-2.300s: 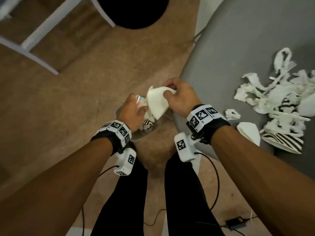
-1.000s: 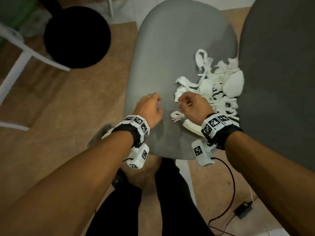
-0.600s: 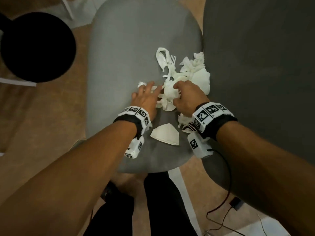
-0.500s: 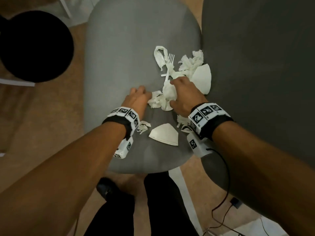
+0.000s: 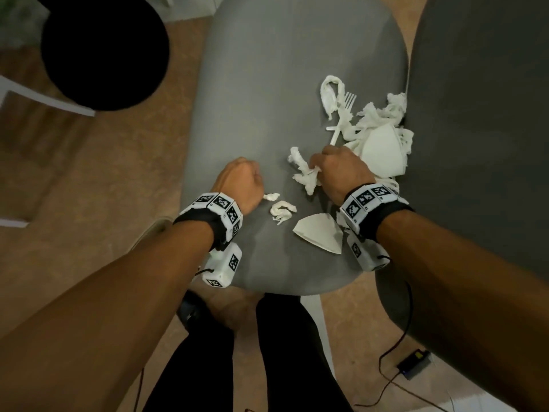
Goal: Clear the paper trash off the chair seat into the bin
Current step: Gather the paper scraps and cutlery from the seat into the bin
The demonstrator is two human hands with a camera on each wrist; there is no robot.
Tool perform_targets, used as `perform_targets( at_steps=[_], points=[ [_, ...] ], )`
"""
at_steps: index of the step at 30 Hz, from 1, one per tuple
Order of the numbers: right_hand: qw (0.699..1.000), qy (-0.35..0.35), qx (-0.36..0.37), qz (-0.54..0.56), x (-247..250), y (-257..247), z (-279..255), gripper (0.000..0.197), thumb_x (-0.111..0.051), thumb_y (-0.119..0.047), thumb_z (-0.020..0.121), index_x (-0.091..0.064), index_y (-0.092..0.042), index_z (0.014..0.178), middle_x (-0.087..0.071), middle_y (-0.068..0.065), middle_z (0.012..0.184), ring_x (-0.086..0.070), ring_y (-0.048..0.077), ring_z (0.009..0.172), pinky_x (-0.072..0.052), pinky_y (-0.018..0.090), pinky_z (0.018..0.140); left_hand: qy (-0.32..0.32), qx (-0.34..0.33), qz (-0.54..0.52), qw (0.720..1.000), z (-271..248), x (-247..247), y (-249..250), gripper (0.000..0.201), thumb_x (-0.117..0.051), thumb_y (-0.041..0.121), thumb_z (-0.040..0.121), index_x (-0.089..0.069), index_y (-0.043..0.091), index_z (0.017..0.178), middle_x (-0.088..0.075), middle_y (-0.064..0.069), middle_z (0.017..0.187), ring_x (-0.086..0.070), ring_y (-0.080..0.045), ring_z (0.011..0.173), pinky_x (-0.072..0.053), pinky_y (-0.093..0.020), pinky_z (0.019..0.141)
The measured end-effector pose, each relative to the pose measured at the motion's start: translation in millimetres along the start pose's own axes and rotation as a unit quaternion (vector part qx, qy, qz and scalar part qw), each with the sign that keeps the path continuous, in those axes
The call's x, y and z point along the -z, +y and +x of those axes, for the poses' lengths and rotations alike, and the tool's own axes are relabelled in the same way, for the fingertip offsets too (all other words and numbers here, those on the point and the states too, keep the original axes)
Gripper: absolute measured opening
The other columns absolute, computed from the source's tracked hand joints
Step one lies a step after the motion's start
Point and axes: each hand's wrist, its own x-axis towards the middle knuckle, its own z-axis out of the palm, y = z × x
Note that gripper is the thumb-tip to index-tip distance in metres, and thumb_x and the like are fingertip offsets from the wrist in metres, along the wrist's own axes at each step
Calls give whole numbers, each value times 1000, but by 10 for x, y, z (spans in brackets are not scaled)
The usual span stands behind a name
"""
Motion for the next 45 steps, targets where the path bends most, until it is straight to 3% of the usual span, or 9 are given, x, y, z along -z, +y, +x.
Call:
perform_targets(
  at_steps=[7,21,26,28,33,36,39,43,45],
  points=[
    [991,92,77,64,177,-502,26,26,-57,-3,85,-62,-7,110,-62,15,104,-57,35,93,-44,35,72,58,49,-65,995,-251,175,-360,23,-43,5,90,-56,11,72,-53,-6,84,-50,-24,74,-36,-29,68],
    [982,69,154,84,198,-1814,-4,28,-62,-11,87,-55,-9,113,-64,11,106,-53,31,100,-35,32,74,135,128,-175,967,-914,434,-1178,21,-47,3,86,-56,9,67,-61,-9,83,-57,-26,76,-45,-31,70],
    [968,47,197,149,26,-2390,-175,28,-62,-6,84,-54,-8,111,-63,9,98,-54,27,86,-35,30,69,131,165,-220,953,-1165,401,-1504,19,-48,7,85,-60,8,71,-63,-6,75,-60,-27,74,-40,-27,64],
    [957,32,187,218,-89,-2669,-218,27,-62,-7,85,-54,-10,110,-62,4,95,-54,20,79,-39,29,67,134,194,-227,945,-1303,378,-1682,21,-51,9,87,-58,13,68,-60,-2,70,-58,-25,70,-37,-25,62],
    [922,-17,109,371,-613,-3239,-179,17,-57,-11,88,-52,-20,101,-69,-2,92,-67,16,79,-56,35,71,124,278,-244,921,-1663,239,-2248,25,-53,15,88,-60,17,64,-65,-3,65,-62,-24,66,-53,-35,67],
    [914,-36,50,401,-1004,-3374,-83,20,-63,-14,88,-52,-28,96,-67,-7,100,-66,13,85,-58,36,80,124,328,-273,896,-1793,99,-2564,20,-51,17,89,-67,15,77,-71,-11,80,-67,-31,78,-56,-38,71],
    [901,-50,-7,430,-1341,-3394,-4,28,-70,-16,86,-52,-37,88,-64,-11,96,-67,14,87,-59,39,84,113,342,-318,877,-1834,-60,-2766,16,-55,19,88,-71,18,87,-73,-7,86,-68,-28,84,-55,-36,75],
    [906,-70,-43,416,-1661,-3370,63,24,-74,-24,86,-54,-25,99,-63,-11,92,-64,11,87,-55,29,82,52,349,-445,823,-1827,-216,-2895,33,-59,52,79,-75,26,93,-76,2,94,-70,-21,93,-53,-41,93],
    [904,-73,-55,418,-1788,-3391,99,26,-77,-26,84,-56,-23,99,-67,-5,97,-66,13,91,-55,31,85,22,319,-484,815,-1853,-269,-2898,37,-62,57,78,-76,27,94,-77,4,95,-71,-18,95,-52,-41,95]
  ],
)
